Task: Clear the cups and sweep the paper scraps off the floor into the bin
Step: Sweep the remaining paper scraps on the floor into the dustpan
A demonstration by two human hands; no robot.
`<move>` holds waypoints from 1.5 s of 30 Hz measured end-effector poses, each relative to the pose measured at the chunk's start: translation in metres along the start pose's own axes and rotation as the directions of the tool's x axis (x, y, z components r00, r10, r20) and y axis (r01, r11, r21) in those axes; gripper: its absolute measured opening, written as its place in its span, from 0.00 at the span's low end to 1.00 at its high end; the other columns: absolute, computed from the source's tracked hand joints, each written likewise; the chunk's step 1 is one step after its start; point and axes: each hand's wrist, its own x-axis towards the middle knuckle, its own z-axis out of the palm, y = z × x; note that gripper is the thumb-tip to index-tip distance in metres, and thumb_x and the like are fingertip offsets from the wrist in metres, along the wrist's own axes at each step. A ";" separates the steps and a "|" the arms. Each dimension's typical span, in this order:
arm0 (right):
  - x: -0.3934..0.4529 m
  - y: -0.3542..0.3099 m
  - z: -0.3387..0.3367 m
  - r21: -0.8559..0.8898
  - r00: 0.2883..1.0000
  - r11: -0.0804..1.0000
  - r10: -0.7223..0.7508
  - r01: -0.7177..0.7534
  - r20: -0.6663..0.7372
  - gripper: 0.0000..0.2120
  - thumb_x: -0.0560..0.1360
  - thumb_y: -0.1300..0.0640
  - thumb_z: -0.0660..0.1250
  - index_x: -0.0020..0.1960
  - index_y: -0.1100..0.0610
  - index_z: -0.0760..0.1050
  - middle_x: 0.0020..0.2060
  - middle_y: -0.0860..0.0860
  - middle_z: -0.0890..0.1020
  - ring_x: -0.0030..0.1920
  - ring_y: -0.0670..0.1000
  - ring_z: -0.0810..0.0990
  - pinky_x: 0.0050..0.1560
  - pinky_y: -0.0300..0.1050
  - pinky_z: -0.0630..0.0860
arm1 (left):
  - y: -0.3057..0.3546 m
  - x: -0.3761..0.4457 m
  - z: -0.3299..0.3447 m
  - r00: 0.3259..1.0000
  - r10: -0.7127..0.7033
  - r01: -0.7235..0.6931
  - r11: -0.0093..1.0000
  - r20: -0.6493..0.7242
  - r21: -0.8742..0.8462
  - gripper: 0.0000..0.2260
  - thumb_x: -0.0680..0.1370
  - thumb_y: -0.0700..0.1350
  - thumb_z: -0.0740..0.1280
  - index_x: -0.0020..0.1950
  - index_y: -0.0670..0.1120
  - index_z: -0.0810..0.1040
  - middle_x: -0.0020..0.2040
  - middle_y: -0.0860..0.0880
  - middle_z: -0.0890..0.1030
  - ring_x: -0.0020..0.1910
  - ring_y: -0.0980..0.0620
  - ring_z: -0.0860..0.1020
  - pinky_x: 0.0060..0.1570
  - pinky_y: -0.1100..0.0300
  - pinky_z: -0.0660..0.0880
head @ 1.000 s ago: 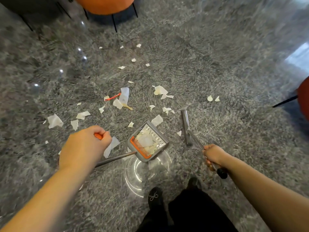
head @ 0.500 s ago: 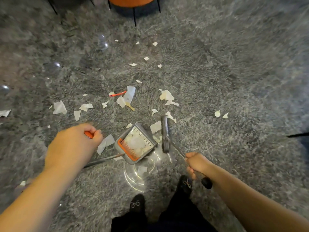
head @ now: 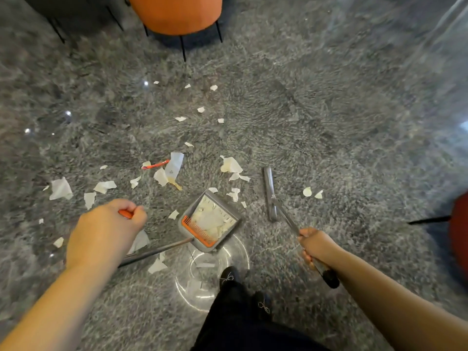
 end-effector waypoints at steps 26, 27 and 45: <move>0.148 -0.013 -0.221 -0.093 0.958 0.960 0.252 -0.265 -0.137 0.12 0.80 0.64 0.51 0.46 0.65 0.71 0.25 0.57 0.71 0.22 0.54 0.69 0.23 0.41 0.65 | 0.202 0.038 0.087 0.999 0.038 -0.039 0.999 0.036 0.030 0.12 0.75 0.54 0.69 0.32 0.56 0.77 0.28 0.56 0.77 0.31 0.47 0.75 0.32 0.55 0.72; 0.155 -0.016 -0.222 -0.111 0.963 0.959 0.249 -0.260 -0.106 0.13 0.80 0.63 0.51 0.49 0.67 0.73 0.24 0.57 0.71 0.23 0.53 0.69 0.25 0.41 0.65 | 0.209 0.038 0.089 0.999 0.020 -0.020 0.999 0.031 0.025 0.11 0.75 0.54 0.69 0.33 0.56 0.77 0.29 0.56 0.77 0.32 0.48 0.75 0.33 0.55 0.72; 0.192 -0.139 -0.207 -0.072 0.978 0.996 0.057 -0.043 0.201 0.16 0.81 0.58 0.56 0.69 0.54 0.68 0.26 0.54 0.74 0.18 0.49 0.67 0.21 0.38 0.65 | 0.252 0.109 0.065 0.989 -0.147 0.145 0.986 -0.012 -0.081 0.08 0.74 0.54 0.69 0.36 0.55 0.80 0.29 0.56 0.78 0.34 0.45 0.77 0.34 0.54 0.78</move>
